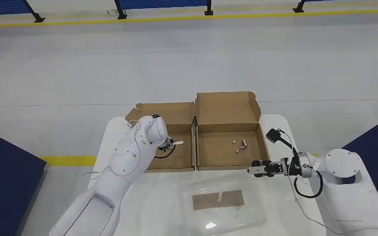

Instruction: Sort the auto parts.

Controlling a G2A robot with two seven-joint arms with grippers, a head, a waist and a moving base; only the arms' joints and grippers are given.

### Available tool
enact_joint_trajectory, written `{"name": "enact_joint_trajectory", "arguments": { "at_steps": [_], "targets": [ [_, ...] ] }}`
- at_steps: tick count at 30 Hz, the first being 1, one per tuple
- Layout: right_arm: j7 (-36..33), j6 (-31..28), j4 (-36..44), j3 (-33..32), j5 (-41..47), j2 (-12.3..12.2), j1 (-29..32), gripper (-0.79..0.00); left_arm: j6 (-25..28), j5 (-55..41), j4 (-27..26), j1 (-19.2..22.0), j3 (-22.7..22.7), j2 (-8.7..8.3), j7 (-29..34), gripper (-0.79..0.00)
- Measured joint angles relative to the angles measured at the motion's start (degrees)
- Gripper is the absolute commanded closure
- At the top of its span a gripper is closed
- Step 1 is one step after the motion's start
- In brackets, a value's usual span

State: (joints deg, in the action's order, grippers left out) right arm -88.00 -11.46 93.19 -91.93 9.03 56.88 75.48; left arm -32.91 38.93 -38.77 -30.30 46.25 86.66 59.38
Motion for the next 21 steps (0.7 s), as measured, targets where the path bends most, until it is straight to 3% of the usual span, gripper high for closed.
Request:
{"name": "enact_joint_trajectory", "arguments": {
  "at_steps": [11, 21],
  "targets": [
    [0.0, 0.0, 0.0, 0.0, 0.0, 0.0, 0.0, -0.785, 0.9, -3.4, 13.3, 3.9, -3.4, 4.86, -2.6, 0.000],
    [0.0, 0.0, 0.0, 0.0, 0.0, 0.0, 0.0, -0.785, 2.8, -5.2, 19.9, 5.4, -4.5, 7.97, -4.3, 0.000]
  ]
}}
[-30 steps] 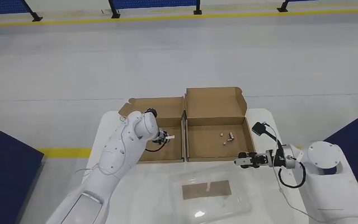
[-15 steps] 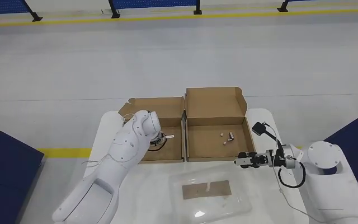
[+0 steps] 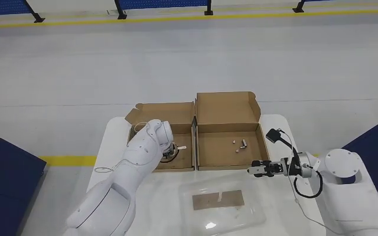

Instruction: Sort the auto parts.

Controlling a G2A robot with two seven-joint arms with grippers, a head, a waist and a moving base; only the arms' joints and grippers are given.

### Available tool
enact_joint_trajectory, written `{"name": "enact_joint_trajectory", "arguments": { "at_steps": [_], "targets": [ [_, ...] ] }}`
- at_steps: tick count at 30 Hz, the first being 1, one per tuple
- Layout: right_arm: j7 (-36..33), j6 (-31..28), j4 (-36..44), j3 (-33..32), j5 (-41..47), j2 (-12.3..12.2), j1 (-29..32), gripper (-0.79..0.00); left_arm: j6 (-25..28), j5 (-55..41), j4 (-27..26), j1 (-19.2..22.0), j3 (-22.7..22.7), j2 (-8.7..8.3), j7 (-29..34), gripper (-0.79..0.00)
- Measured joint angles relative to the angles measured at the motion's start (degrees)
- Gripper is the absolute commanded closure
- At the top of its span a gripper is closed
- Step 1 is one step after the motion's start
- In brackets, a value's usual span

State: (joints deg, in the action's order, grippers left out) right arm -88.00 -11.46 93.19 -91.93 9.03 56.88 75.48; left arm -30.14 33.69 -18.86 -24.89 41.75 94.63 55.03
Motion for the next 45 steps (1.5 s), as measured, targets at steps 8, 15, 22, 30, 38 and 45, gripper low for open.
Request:
{"name": "enact_joint_trajectory", "arguments": {
  "at_steps": [8, 15, 22, 30, 38, 45],
  "targets": [
    [0.0, 0.0, 0.0, 0.0, 0.0, 0.0, 0.0, -0.785, 0.8, -0.6, 3.2, 0.7, -0.4, 1.78, -0.6, 0.000],
    [0.0, 0.0, 0.0, 0.0, 0.0, 0.0, 0.0, -0.785, 1.2, -0.8, 5.1, 1.4, -0.4, 2.73, -0.9, -0.262],
    [0.0, 0.0, 0.0, 0.0, 0.0, 0.0, 0.0, -0.785, 1.8, -1.4, 6.4, 2.1, 0.1, 3.13, -1.1, -0.785],
    [0.0, 0.0, 0.0, 0.0, 0.0, 0.0, 0.0, -0.785, 3.9, -3.2, 5.7, 3.6, 1.9, 2.61, -2.3, -0.785],
    [0.0, 0.0, 0.0, 0.0, 0.0, 0.0, 0.0, -0.785, 6.4, -5.3, 2.2, 4.0, 4.6, 0.84, -2.8, -0.785],
    [0.0, 0.0, 0.0, 0.0, 0.0, 0.0, 0.0, -0.785, 15.3, -8.1, -4.6, 2.0, 9.8, -3.52, 0.0, -0.785]
  ]
}}
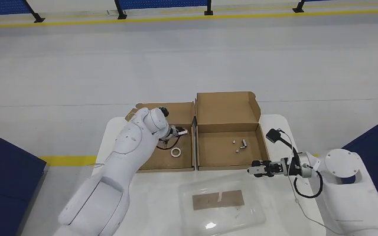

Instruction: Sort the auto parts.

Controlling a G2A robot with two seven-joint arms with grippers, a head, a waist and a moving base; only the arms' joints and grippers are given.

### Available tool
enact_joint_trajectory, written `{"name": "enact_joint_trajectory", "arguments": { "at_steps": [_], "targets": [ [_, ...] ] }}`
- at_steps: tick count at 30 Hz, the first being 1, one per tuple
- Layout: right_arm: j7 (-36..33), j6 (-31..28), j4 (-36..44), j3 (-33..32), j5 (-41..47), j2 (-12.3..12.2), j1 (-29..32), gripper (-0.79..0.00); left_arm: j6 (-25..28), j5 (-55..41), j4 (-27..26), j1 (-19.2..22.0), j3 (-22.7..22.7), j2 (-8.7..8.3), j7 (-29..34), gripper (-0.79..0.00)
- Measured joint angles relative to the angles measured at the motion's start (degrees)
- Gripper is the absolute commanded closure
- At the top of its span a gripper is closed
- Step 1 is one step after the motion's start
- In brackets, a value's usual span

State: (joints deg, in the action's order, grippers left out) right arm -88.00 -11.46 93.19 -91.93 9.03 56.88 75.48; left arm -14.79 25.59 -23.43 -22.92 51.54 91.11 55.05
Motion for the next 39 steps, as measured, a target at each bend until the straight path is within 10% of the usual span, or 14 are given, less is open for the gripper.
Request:
{"name": "enact_joint_trajectory", "arguments": {
  "at_steps": [4, 11, 17, 39],
  "targets": [
    [0.0, 0.0, 0.0, 0.0, 0.0, 0.0, 0.0, -0.785, 2.5, 0.1, -9.6, -4.4, 4.4, -3.71, 3.1, -0.785],
    [0.0, 0.0, 0.0, 0.0, 0.0, 0.0, 0.0, -0.785, -5.7, 6.1, -51.0, -26.7, 16.9, -11.05, 11.3, -0.785],
    [0.0, 0.0, 0.0, 0.0, 0.0, 0.0, 0.0, -0.785, -9.9, 8.9, -76.3, -41.4, 21.4, -13.13, 14.5, -0.785],
    [0.0, 0.0, 0.0, 0.0, 0.0, 0.0, 0.0, -0.785, -3.2, -4.5, -83.5, -48.9, 26.0, -13.68, 10.7, -0.785]
  ]
}}
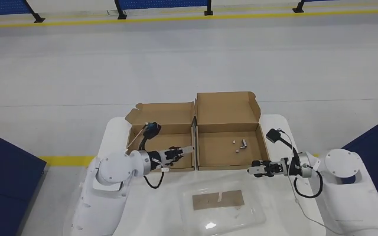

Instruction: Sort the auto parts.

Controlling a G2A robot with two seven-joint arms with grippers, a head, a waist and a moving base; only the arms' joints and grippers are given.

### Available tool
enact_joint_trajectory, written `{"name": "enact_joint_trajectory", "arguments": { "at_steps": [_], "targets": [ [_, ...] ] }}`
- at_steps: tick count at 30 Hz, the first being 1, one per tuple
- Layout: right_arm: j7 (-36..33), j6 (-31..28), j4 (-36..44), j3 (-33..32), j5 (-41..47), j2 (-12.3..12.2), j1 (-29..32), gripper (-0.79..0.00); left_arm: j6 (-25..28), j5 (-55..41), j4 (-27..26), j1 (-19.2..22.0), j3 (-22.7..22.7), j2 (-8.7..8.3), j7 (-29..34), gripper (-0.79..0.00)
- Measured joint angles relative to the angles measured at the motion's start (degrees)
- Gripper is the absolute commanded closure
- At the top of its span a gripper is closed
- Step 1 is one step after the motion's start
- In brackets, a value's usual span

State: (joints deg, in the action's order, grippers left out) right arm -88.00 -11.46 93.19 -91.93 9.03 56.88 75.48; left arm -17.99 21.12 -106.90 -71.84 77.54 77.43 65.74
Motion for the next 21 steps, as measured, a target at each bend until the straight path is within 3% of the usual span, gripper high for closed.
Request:
{"name": "enact_joint_trajectory", "arguments": {
  "at_steps": [6, 21],
  "targets": [
    [0.0, 0.0, 0.0, 0.0, 0.0, 0.0, 0.0, -0.785, 4.0, -10.1, -4.2, -4.7, 1.9, -0.57, 2.5, -0.785],
    [0.0, 0.0, 0.0, 0.0, 0.0, 0.0, 0.0, -0.785, 3.9, -11.1, -4.6, -4.8, 2.3, -0.80, 3.7, -0.785]
  ]
}}
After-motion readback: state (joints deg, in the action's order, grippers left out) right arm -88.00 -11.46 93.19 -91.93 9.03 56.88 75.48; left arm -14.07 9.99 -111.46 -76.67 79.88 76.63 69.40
